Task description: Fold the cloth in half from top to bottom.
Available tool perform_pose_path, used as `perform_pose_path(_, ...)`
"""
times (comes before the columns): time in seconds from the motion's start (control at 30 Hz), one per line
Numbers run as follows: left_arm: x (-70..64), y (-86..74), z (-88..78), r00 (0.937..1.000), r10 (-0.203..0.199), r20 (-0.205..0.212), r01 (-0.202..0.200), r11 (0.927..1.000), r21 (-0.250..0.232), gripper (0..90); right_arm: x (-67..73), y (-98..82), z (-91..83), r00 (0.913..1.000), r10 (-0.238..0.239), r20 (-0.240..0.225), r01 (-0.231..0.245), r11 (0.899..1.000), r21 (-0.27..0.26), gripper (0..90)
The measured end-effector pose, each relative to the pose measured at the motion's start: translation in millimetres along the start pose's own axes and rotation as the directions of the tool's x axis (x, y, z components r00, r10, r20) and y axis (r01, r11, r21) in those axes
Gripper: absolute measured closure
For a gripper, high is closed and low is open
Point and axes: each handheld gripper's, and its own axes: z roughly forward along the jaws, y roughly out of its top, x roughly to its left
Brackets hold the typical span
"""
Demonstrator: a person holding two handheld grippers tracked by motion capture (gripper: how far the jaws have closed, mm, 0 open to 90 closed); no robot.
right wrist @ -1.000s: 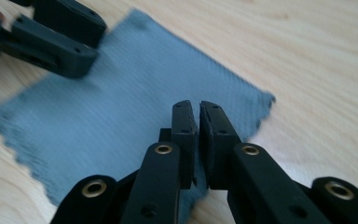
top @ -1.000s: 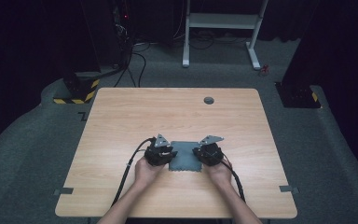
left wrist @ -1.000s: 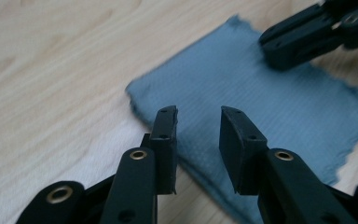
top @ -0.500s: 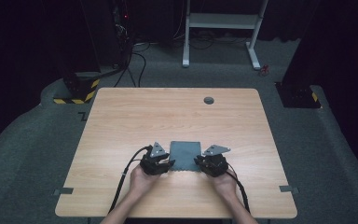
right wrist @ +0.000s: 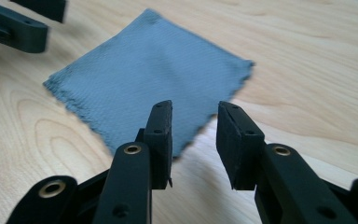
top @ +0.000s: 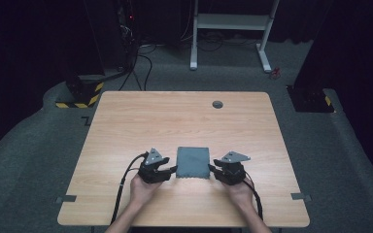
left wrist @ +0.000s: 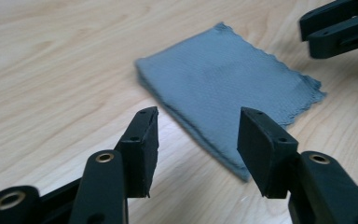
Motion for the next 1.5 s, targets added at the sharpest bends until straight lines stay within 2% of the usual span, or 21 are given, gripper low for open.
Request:
perform_pose_path(0.1, 6.9, -4.7, -9.5, 0.9985, -0.055, 0.003, 0.055, 0.9980, -0.031, 47.1, -7.1, -2.4, -7.3, 0.9993, 0.035, 0.009, -0.035, 0.999, -0.025, 65.2)
perform_pose_path(0.17, 10.3, -6.9, -16.3, 0.9983, -0.057, -0.013, 0.057, 0.9972, -0.048, 46.9, -10.4, -3.9, -12.1, 0.9983, 0.056, 0.014, -0.056, 0.998, -0.041, 64.8)
perform_pose_path(0.23, 13.4, -8.4, -22.0, 0.9968, -0.079, -0.014, 0.078, 0.9951, -0.061, 46.3, -11.6, -5.0, -15.9, 0.9975, 0.069, 0.018, -0.068, 0.996, -0.052, 64.3)
perform_pose_path(0.5, 22.7, -15.7, -36.6, 0.9961, -0.079, -0.038, 0.077, 0.9945, -0.072, 42.9, -16.3, -7.6, -29.2, 0.9961, 0.079, 0.039, -0.076, 0.995, -0.072, 61.3)
perform_pose_path(0.73, 28.1, -20.7, -43.8, 0.9912, -0.125, -0.045, 0.120, 0.9885, -0.092, 41.5, -21.4, -11.9, -36.5, 0.9930, 0.109, 0.046, -0.105, 0.990, -0.089, 59.6)
perform_pose_path(0.9, 29.6, -22.2, -46.2, 0.9908, -0.123, -0.057, 0.117, 0.9891, -0.089, 41.0, -23.5, -12.6, -38.6, 0.9926, 0.110, 0.051, -0.105, 0.989, -0.101, 58.1)
perform_pose_path(1.1, 35.7, -30.0, -52.2, 0.9871, -0.134, -0.087, 0.127, 0.9883, -0.085, 40.6, -30.4, -20.2, -48.4, 0.9891, 0.130, 0.069, -0.122, 0.986, -0.114, 57.0)
perform_pose_path(1.23, 40.2, -36.4, -56.9, 0.9832, -0.160, -0.089, 0.152, 0.9847, -0.085, 40.4, -34.8, -24.8, -53.2, 0.9870, 0.140, 0.080, -0.130, 0.984, -0.118, 56.8)
perform_pose_path(1.5, 48.5, -46.1, -62.6, 0.9765, -0.176, -0.124, 0.168, 0.9829, -0.075, 40.3, -39.9, -31.3, -57.1, 0.9836, 0.151, 0.099, -0.140, 0.984, -0.111, 56.8)
